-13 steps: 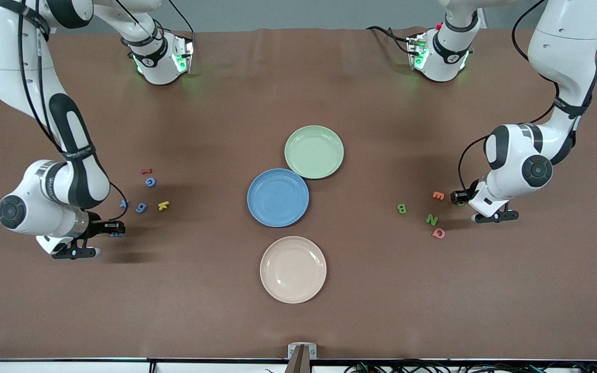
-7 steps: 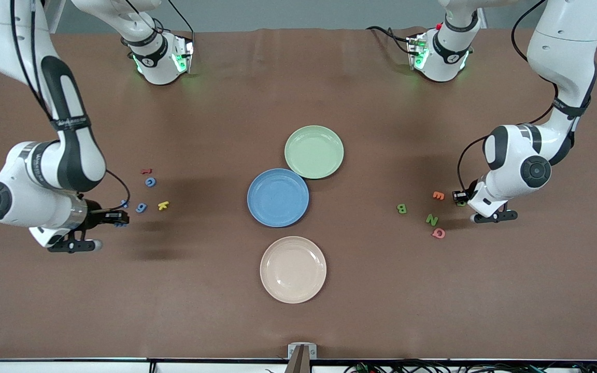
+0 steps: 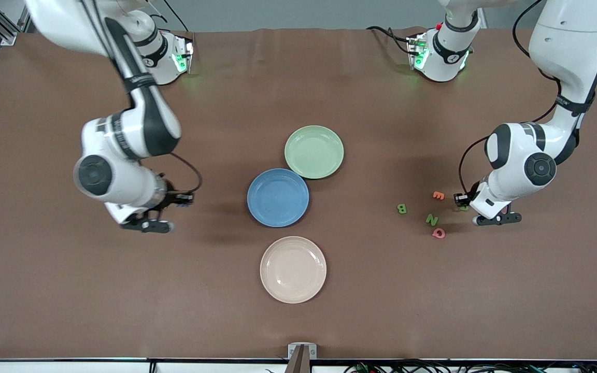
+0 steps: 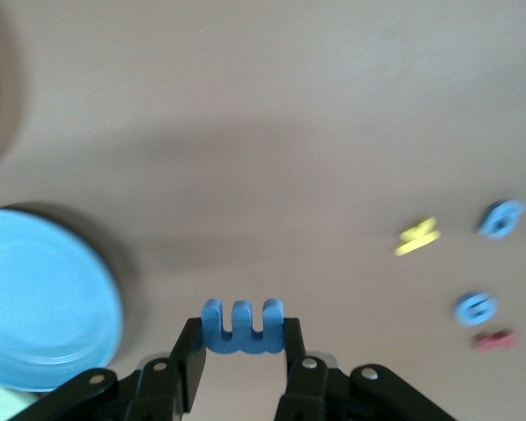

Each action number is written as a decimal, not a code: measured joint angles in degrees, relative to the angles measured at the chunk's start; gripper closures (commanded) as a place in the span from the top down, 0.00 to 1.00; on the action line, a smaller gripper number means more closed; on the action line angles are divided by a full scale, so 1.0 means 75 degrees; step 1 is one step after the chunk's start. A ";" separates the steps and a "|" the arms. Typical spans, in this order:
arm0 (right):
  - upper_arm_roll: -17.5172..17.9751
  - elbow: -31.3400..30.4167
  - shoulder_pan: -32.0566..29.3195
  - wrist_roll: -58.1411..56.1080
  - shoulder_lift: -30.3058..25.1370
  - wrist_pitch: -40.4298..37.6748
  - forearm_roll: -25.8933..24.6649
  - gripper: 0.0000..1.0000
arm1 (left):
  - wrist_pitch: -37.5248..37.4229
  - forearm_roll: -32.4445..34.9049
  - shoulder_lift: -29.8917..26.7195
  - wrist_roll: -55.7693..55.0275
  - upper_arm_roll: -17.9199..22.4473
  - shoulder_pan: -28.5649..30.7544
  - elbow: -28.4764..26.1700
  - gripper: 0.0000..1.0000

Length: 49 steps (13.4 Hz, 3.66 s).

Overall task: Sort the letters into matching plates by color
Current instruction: 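Carry blue E toward the blue plate while the left gripper grasps green q, then release the E on the blue plate while the left gripper drops green q, then move the right gripper to blue 6 while the left gripper grasps green B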

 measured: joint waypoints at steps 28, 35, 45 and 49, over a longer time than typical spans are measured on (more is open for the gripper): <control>-0.0006 -0.0222 0.2883 0.2560 0.1791 0.3075 0.0630 1.00 | 0.0738 0.0000 0.0429 -0.8001 -0.2785 -0.3207 -0.0008 0.01; -0.0219 0.0013 0.2629 0.2562 0.1201 0.1835 0.0633 1.00 | 0.0739 0.0000 0.0672 -0.8382 -0.2776 -0.3464 0.0011 1.00; -0.0328 -0.0415 -0.0906 -0.1229 0.0080 -0.0027 0.0254 1.00 | -0.2277 0.1311 0.0597 -0.7533 -0.2113 -0.2743 0.2529 0.98; -0.0321 -0.0511 -0.1837 -0.1957 0.0119 0.0320 -0.0371 1.00 | -0.2345 0.1337 0.0638 -0.5567 -0.2064 -0.1609 0.2599 0.95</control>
